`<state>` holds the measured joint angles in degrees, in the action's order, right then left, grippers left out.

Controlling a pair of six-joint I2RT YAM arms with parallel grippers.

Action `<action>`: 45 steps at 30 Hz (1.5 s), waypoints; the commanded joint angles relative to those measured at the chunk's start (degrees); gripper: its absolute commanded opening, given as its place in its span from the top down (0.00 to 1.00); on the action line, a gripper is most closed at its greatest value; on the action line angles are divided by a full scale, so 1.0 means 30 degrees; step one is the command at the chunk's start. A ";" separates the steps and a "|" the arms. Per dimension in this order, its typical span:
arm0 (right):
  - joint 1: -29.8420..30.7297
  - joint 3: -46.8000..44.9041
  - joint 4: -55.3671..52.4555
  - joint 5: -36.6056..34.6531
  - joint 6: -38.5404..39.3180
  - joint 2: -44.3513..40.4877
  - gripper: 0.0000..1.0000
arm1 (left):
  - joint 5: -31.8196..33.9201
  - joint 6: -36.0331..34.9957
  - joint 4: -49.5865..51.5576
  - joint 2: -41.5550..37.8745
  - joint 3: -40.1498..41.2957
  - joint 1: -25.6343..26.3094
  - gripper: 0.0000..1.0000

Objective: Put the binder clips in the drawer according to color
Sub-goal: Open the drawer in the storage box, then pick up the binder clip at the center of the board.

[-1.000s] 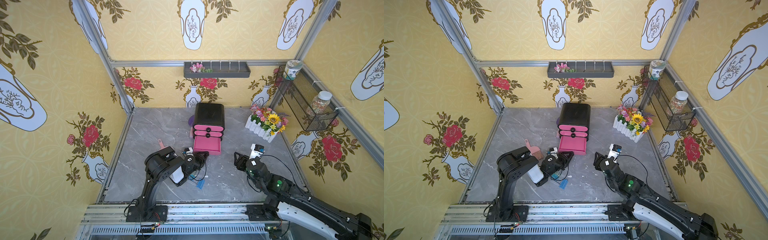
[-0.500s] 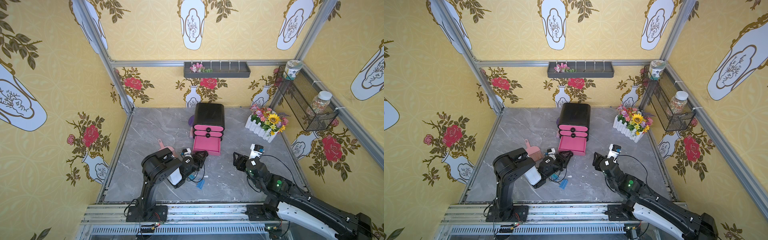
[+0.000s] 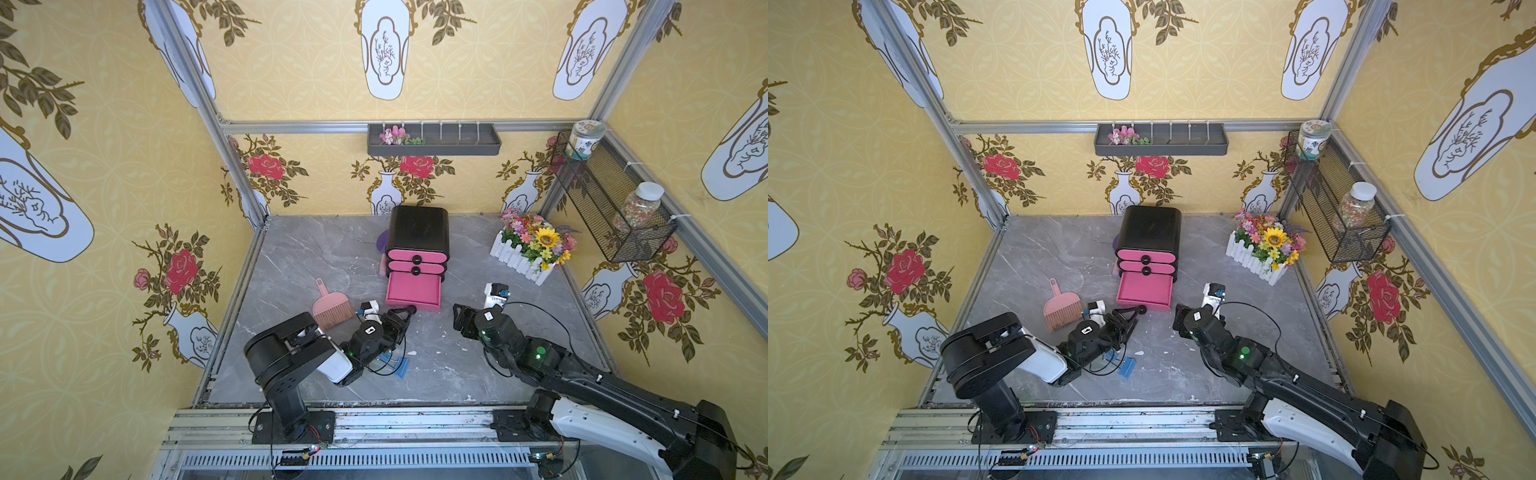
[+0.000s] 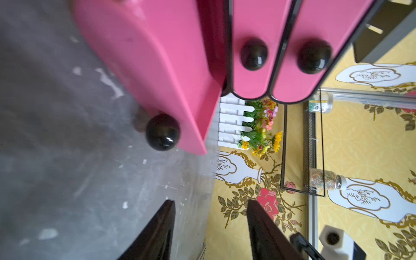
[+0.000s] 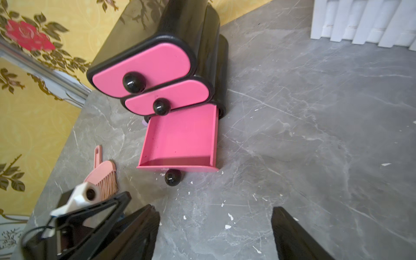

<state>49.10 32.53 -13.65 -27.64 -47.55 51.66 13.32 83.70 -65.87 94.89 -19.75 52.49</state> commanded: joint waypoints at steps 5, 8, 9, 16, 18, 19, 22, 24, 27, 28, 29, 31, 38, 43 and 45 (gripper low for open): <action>0.0112 0.1162 0.1152 0.4905 0.2868 0.2346 0.13 | 0.1279 -0.3827 1.4668 -0.7782 -0.2119 0.0254 0.44; 0.0189 0.1892 0.1127 0.7395 0.4258 0.4168 0.10 | 0.2629 -0.5337 2.1910 -1.0541 -0.4393 0.0203 0.42; 0.0231 0.2221 0.0997 0.8326 0.4731 0.4937 0.09 | 0.2804 -0.5870 2.3618 -1.1202 -0.4957 0.0063 0.41; 0.2412 0.4631 -0.0897 0.9781 0.7140 0.9039 0.03 | -0.1046 -0.8143 2.9068 -1.4594 -0.5773 -0.3479 0.37; 0.3188 0.5311 -0.1606 0.9804 0.7725 1.0173 0.02 | -0.2523 -0.8703 3.0041 -1.5129 -0.5809 -0.4708 0.37; 0.3609 0.5620 -0.1916 0.9757 0.7981 1.0788 0.02 | -0.3300 -0.9221 3.0371 -1.5369 -0.5727 -0.5320 0.36; 0.5305 0.6589 -0.2949 0.8881 0.8609 1.2443 0.00 | -0.4617 -1.0088 3.1493 -1.6116 -0.5564 -0.6657 0.35; 0.6418 0.7348 -0.3986 0.7996 0.8763 1.3612 0.03 | -0.5169 -1.0419 3.2091 -1.6648 -0.5409 -0.7241 0.34; 0.7850 0.8437 -0.5298 0.6461 0.8761 1.5364 0.03 | -0.5600 -1.0571 3.2209 -1.7504 -0.4983 -0.7591 0.33; 0.8201 0.8713 -0.5529 0.6028 0.8668 1.5841 0.03 | -0.5734 -1.0557 3.2184 -1.7720 -0.4811 -0.7665 0.32; 0.8380 0.8942 -0.5610 0.5737 0.8647 1.6150 0.03 | -0.5847 -1.0542 3.2152 -1.7848 -0.4659 -0.7717 0.32; 0.8733 0.9420 -0.5835 0.5134 0.8556 1.6839 0.03 | -0.6107 -1.0469 3.1999 -1.8000 -0.4329 -0.7800 0.32; 0.9269 1.0629 -0.6655 0.3143 0.8514 1.7453 0.03 | -0.6316 -1.0410 3.1653 -1.8240 -0.4169 -0.7931 0.32; 0.8814 1.0251 -0.6966 0.3035 0.8927 1.6274 0.03 | -0.6257 -1.0353 3.1602 -1.8381 -0.4113 -0.8006 0.32; 0.8235 0.9876 -0.6702 0.3690 0.9260 1.5972 0.03 | -0.6286 -1.0268 3.1408 -1.8332 -0.4041 -0.8013 0.31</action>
<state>75.02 63.00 -32.93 -16.64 -20.93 100.47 -4.78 52.93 29.61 39.88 -32.34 28.56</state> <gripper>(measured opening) 0.974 0.684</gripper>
